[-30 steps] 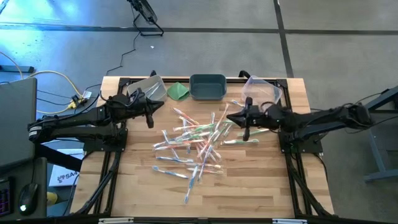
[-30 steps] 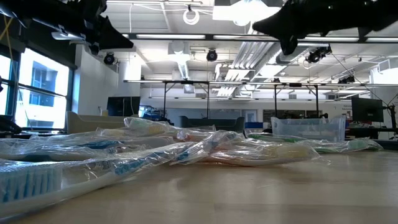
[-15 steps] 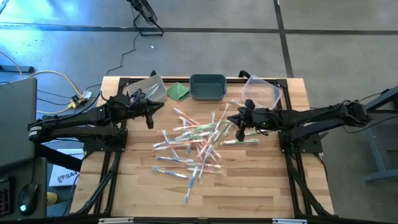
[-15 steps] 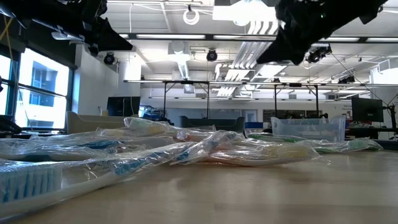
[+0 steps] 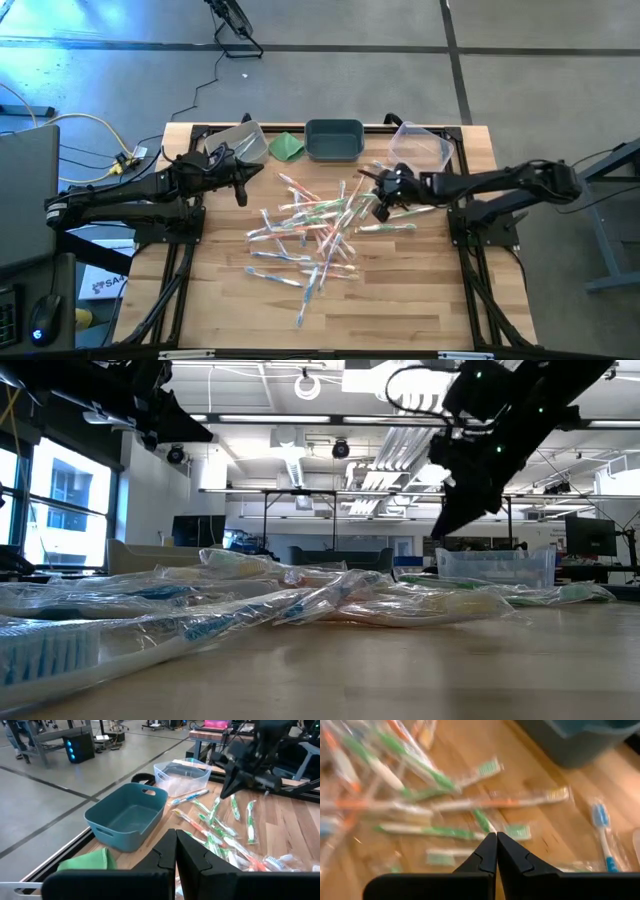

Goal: Pick & Place Toothbrushes
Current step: Put the green toothbrush into the transparent bin

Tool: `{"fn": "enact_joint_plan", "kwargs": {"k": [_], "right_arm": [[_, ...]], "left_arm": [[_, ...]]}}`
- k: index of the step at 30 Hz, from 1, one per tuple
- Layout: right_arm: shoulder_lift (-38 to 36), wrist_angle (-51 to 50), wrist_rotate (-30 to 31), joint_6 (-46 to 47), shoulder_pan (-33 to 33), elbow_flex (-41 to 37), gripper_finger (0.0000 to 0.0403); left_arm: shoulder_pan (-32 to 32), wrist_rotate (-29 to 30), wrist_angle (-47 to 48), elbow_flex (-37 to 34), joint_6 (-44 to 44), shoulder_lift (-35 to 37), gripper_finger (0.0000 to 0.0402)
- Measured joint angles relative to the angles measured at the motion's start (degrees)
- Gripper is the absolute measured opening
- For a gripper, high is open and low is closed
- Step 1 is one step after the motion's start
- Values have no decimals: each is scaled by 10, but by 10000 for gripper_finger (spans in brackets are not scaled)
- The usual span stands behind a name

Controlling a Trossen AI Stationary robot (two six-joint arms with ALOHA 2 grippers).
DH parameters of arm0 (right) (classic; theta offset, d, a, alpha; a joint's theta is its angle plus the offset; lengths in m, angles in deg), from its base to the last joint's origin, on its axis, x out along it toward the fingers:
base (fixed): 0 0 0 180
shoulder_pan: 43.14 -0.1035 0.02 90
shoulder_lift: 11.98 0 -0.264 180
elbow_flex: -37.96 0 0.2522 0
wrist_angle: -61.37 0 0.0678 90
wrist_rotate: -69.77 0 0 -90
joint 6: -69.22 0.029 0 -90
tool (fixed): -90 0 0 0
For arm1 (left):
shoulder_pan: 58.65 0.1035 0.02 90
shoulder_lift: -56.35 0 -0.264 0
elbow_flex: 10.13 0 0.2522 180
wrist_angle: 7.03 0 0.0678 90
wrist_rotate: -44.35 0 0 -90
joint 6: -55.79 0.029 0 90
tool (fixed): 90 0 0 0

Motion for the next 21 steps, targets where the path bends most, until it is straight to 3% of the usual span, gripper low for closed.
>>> {"fn": "enact_joint_plan", "kwargs": {"k": [9, 17, 21], "right_arm": [[44, 5, 1, -65, 1, 0, 18], [77, 14, 6, -90, 0, 0, 121], [104, 24, 10, -90, 0, 0, 144]], "left_arm": [[0, 1, 6, 0, 0, 0, 1], [0, 2, 11, 0, 4, 0, 1], [0, 2, 11, 0, 4, 0, 1]]}}
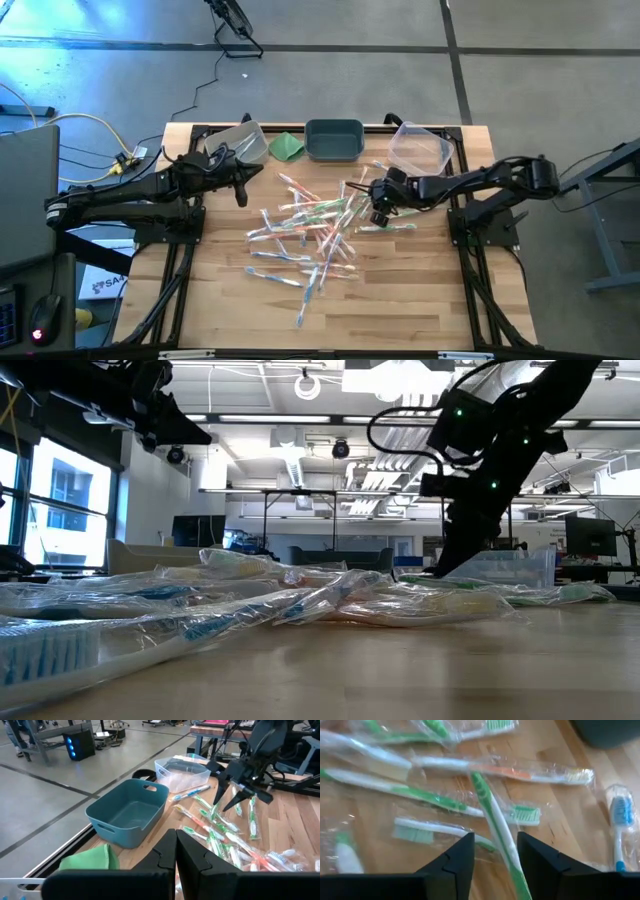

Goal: Pick & Place Toothbrushes
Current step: Put the green toothbrush into the transparent bin

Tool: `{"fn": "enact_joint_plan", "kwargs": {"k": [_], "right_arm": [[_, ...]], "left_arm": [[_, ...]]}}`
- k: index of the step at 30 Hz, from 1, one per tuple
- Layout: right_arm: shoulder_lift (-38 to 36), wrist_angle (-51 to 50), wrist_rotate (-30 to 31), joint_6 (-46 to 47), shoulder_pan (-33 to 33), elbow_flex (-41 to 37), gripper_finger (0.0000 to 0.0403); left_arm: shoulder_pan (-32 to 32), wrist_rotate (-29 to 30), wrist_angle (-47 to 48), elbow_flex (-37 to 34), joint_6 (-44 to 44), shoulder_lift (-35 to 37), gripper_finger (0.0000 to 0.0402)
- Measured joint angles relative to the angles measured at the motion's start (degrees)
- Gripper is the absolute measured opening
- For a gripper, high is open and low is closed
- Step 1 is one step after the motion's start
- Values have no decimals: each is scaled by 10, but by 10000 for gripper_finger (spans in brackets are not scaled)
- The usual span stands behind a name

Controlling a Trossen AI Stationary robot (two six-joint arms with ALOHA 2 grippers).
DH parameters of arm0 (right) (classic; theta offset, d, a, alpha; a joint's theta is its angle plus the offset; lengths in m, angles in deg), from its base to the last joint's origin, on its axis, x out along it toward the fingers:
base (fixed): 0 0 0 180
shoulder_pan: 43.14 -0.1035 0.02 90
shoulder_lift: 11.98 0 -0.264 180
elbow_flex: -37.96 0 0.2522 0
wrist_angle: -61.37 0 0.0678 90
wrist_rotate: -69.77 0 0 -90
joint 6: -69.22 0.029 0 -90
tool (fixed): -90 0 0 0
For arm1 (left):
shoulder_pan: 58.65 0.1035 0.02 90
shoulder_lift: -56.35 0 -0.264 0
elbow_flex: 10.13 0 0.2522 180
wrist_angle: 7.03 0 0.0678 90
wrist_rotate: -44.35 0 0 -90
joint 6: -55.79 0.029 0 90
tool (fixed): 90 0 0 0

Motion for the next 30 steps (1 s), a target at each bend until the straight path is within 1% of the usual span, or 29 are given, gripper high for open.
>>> {"fn": "enact_joint_plan", "kwargs": {"k": [4, 13, 18, 26, 28, 30], "right_arm": [[22, 17, 21, 0, 1, 0, 145], [52, 25, 17, -2, 5, 0, 128], [56, 31, 21, -2, 5, 0, 99], [51, 37, 21, -2, 1, 0, 19], [43, 37, 21, -3, -4, 0, 16], [32, 38, 21, -4, -10, 0, 22]], "left_arm": [[0, 0, 3, 0, 0, 0, 1], [0, 0, 15, 0, 0, 0, 1], [0, 0, 15, 0, 0, 0, 1], [0, 0, 15, 0, 0, 0, 1], [0, 0, 15, 0, 0, 0, 1], [0, 0, 15, 0, 0, 0, 1]]}}
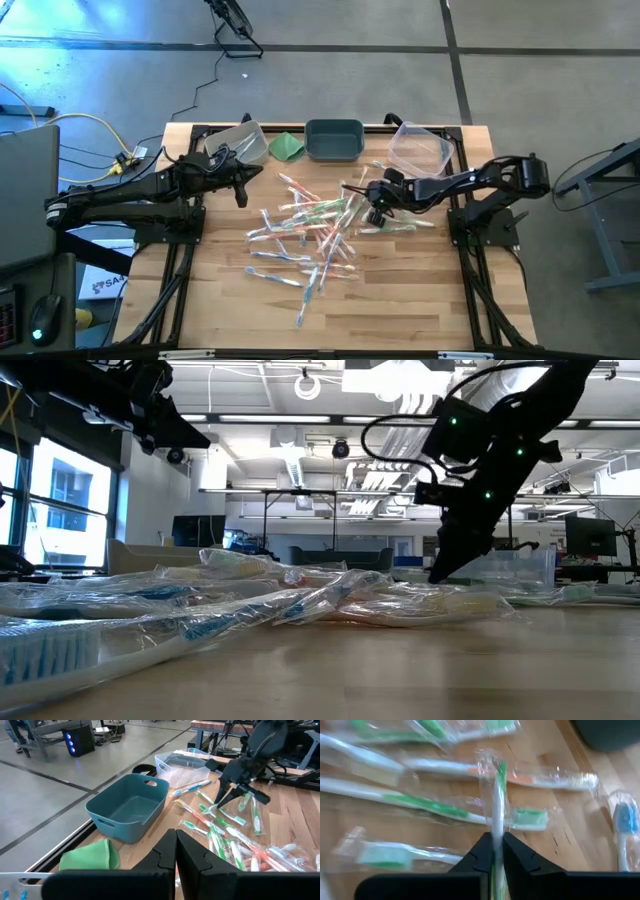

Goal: Pick & Place Toothbrushes
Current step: Put the green toothbrush into the transparent bin

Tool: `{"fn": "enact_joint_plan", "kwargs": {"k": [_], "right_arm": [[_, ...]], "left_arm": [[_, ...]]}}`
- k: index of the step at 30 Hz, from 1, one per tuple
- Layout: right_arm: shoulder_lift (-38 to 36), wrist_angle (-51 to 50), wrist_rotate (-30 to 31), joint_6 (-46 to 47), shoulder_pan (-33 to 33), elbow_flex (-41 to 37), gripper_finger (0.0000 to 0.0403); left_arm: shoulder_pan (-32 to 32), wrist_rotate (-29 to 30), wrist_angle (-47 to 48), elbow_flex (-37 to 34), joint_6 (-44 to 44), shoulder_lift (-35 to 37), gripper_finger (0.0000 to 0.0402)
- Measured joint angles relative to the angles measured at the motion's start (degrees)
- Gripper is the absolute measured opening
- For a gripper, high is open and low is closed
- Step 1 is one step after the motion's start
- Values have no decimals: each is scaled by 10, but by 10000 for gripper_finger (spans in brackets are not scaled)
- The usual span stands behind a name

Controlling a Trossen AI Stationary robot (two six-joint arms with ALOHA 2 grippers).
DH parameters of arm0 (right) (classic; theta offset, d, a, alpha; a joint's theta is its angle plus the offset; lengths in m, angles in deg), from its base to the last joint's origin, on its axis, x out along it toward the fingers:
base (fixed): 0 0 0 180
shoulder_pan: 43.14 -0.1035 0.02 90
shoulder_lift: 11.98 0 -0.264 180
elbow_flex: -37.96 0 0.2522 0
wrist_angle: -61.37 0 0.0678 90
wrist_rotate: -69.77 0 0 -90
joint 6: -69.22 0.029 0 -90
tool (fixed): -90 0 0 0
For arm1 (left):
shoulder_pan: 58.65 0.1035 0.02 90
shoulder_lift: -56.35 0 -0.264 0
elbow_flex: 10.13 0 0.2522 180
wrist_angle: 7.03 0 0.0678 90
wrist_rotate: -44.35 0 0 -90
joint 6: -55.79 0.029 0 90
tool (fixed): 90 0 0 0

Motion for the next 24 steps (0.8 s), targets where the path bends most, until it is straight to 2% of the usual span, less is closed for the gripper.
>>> {"fn": "enact_joint_plan", "kwargs": {"k": [5, 17, 24], "right_arm": [[-50, 0, 8, 0, -18, 0, 16], [-208, 0, 109, -1, -46, 22, 14], [-247, 0, 129, -1, -42, 28, 14]], "left_arm": [[0, 0, 0, 0, 0, 0, 1], [0, 0, 0, 0, 0, 0, 1], [0, 0, 0, 0, 0, 0, 1]]}}
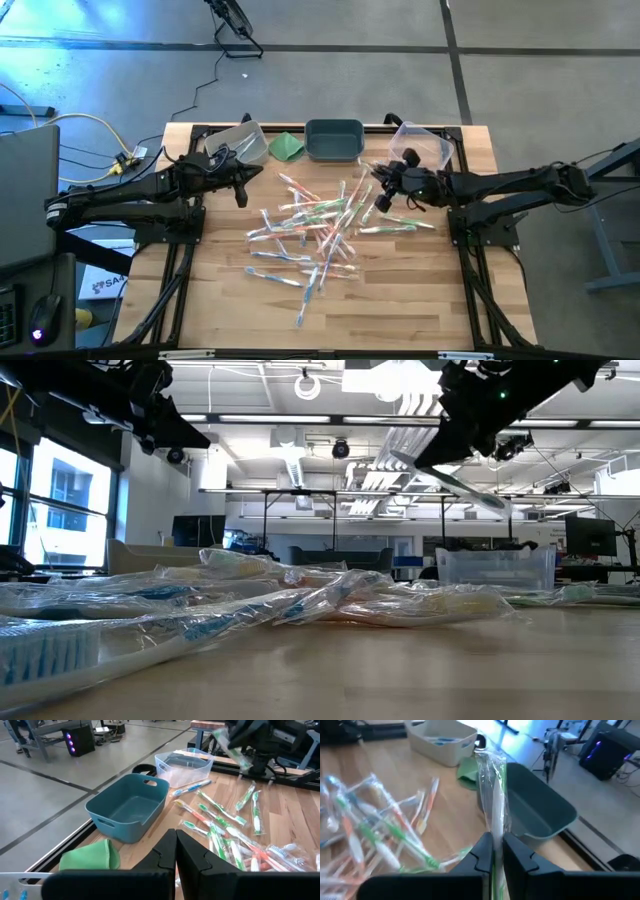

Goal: Pick & Place Toothbrushes
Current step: Put the green toothbrush into the transparent bin

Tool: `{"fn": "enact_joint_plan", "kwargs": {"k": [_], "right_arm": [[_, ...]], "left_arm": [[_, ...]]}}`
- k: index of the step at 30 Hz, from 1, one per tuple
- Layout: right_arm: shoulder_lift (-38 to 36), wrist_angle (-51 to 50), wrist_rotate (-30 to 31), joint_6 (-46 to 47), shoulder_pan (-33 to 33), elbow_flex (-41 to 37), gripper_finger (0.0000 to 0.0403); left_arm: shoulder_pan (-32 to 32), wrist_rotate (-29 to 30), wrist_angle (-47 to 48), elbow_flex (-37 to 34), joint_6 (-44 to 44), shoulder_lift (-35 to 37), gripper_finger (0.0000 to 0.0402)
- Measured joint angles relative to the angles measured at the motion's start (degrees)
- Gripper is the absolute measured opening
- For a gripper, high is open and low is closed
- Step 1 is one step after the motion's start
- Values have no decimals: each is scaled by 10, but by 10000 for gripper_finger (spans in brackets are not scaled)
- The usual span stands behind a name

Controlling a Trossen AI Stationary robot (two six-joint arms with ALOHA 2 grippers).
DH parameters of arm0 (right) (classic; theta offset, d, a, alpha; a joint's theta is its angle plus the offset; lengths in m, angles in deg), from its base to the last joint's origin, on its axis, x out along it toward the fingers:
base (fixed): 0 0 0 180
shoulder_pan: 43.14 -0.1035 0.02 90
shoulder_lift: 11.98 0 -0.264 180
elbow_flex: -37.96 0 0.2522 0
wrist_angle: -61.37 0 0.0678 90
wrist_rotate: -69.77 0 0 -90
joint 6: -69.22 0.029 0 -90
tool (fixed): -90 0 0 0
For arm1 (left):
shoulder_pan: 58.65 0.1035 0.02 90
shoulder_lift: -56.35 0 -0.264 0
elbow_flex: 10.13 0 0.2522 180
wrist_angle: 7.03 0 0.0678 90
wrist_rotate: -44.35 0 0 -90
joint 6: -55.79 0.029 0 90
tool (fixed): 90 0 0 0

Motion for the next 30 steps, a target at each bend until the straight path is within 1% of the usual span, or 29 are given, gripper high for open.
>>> {"fn": "enact_joint_plan", "kwargs": {"k": [8, 14, 20, 24, 27, 30], "right_arm": [[-3, 25, 50, -12, 21, 0, 14], [-3, 63, 109, -15, 40, 0, 14], [-3, 90, 146, -15, 57, 0, 14], [-3, 85, 151, -14, 79, 0, 14], [-3, 85, 145, -11, 97, 0, 14], [-3, 85, 142, -9, 116, 0, 14]], "left_arm": [[0, 0, 8, 0, -4, 0, 1], [0, 0, 17, 0, -5, 0, 1], [0, 2, -1, 0, -51, 0, 1], [0, 8, -42, 0, -47, 0, 1], [0, 10, -68, 0, -25, 0, 1], [0, 30, -96, 0, 3, 0, 1]]}}
